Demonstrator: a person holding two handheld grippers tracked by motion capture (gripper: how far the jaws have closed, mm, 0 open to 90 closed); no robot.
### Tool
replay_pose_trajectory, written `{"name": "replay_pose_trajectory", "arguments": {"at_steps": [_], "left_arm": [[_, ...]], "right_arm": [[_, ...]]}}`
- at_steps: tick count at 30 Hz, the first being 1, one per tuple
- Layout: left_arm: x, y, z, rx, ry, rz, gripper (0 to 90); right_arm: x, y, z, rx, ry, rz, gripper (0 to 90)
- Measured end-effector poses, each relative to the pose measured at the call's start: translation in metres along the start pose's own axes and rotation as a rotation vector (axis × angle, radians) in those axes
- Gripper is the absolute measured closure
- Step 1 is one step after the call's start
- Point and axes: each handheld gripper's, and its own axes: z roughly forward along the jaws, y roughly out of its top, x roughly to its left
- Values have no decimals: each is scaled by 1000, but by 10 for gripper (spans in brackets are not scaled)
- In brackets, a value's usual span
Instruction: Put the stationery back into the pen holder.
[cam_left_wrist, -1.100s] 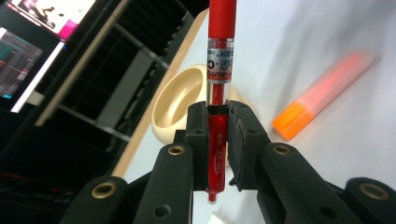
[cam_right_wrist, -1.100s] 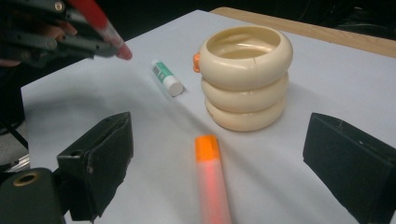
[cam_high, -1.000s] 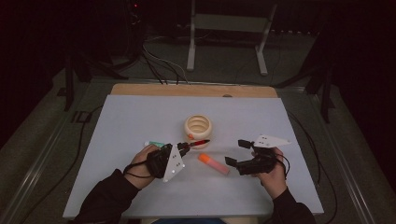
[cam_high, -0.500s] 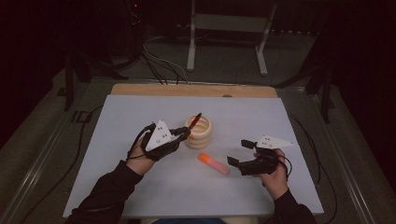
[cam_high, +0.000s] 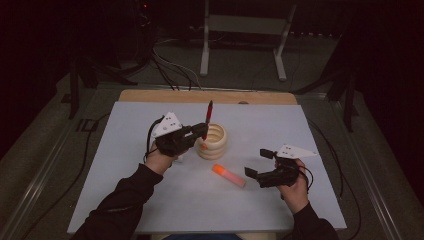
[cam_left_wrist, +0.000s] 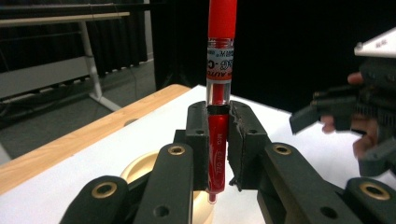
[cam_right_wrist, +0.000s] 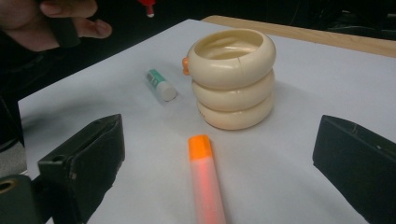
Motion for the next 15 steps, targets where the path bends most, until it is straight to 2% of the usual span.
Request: {"name": "replay_pose_trajectory", "arguments": {"at_steps": [3, 10, 11, 12, 15], "left_arm": [[4, -1, 6, -8, 3, -26, 802], [16, -6, 18, -34, 3, -116, 802], [16, -6, 18, -34, 3, -116, 802], [19, -8, 21, -39, 6, -138, 802], [22, -11, 24, -39, 14, -157, 802]], "right_arm": [[0, 0, -1, -10, 0, 1, 23], [0, 1, -2, -16, -4, -7, 23], [0, 1, -2, -16, -4, -7, 23], [0, 1, -2, -15, -6, -10, 23], [0, 1, -2, -15, -3, -7, 23]]}}
